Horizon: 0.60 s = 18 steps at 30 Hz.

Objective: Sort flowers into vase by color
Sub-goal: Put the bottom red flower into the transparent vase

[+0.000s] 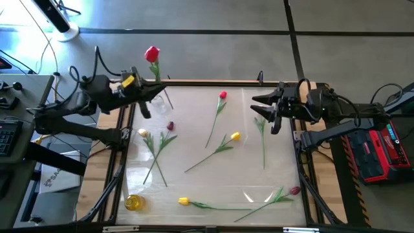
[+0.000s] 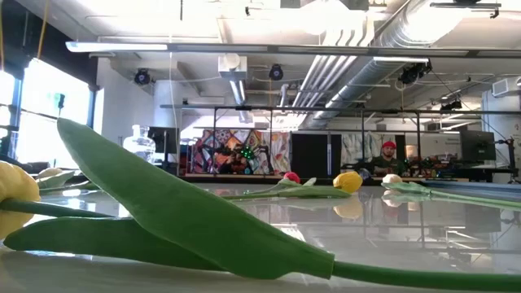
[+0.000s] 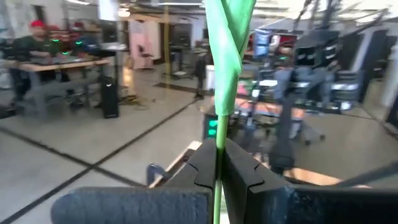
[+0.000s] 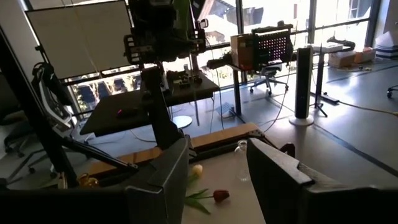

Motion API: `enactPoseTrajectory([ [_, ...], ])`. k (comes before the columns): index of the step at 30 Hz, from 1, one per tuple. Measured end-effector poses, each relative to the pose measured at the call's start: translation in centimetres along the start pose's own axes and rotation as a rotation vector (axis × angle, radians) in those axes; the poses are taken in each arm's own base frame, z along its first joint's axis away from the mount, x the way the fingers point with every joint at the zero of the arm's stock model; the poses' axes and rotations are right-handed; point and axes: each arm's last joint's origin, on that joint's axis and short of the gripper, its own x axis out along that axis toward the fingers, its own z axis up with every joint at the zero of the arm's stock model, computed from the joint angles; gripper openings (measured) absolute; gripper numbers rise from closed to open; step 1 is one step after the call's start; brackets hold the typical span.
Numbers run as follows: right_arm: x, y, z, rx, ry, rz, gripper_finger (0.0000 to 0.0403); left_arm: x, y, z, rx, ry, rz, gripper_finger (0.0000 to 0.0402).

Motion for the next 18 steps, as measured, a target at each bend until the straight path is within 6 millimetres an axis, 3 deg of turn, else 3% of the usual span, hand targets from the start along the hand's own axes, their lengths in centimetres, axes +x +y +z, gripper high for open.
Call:
enactPoseTrajectory([
  [8,0.0,0.0,0.0,-0.002,0.004,0.000,0.0153,1.8,-0.2,-2.7,-0.003,-0.018,0.119,0.0000],
  [18,0.0,0.0,0.0,-0.002,0.005,0.000,0.0153,1.8,-0.1,-2.9,0.063,-0.002,0.152,0.0000],
])
